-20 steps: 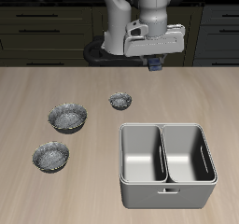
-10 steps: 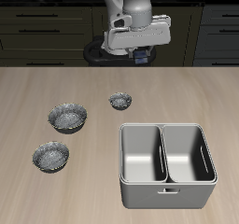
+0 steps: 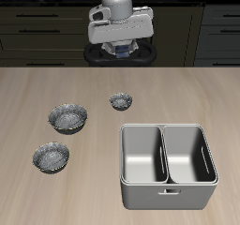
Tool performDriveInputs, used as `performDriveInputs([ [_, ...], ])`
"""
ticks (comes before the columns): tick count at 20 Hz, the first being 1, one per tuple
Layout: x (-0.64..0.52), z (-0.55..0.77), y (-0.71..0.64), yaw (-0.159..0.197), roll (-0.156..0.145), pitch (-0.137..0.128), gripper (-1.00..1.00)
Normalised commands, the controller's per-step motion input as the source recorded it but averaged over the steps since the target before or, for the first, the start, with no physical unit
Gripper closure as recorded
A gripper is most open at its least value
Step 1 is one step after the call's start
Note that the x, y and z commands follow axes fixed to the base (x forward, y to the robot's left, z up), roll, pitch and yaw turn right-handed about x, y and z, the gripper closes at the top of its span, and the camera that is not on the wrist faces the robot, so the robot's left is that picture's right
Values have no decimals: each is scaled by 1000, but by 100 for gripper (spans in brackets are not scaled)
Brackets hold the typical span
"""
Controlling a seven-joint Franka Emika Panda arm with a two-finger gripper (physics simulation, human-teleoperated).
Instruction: Place the cream cheese in the middle-sized bowl
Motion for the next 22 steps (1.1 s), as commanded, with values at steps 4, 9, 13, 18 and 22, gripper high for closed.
performDriveInputs([
  [4, 129, 252, -493, -33, 12, -22, 100],
  [9, 176, 188, -431, -37, 8, -32, 100],
  [13, 117, 78, -299, -26, -5, 9, 100],
  [18, 97, 112, -390, 25, -65, -46, 100],
  [22, 120, 93, -463, -43, -58, -11, 100],
])
